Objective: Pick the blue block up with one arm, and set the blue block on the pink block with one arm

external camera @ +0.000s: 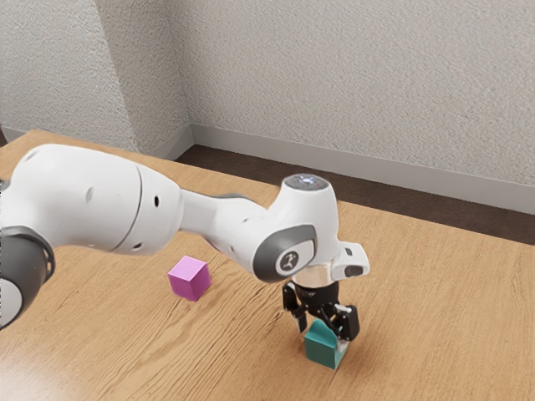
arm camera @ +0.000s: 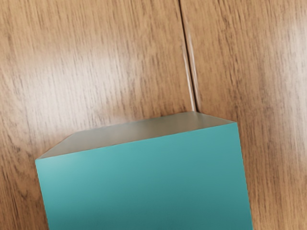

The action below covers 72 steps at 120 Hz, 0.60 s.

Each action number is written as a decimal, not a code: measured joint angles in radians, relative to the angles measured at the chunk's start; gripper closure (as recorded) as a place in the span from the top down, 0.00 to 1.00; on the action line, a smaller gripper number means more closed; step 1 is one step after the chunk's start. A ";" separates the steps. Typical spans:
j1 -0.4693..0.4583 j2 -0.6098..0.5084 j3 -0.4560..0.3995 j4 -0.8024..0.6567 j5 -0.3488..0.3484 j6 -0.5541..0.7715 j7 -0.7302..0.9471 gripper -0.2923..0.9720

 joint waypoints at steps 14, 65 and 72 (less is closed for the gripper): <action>0.000 0.005 0.000 0.002 -0.001 0.001 -0.001 0.75; 0.001 0.030 0.000 0.023 -0.001 0.002 -0.002 0.69; 0.001 0.030 0.000 0.023 -0.001 0.002 -0.003 0.66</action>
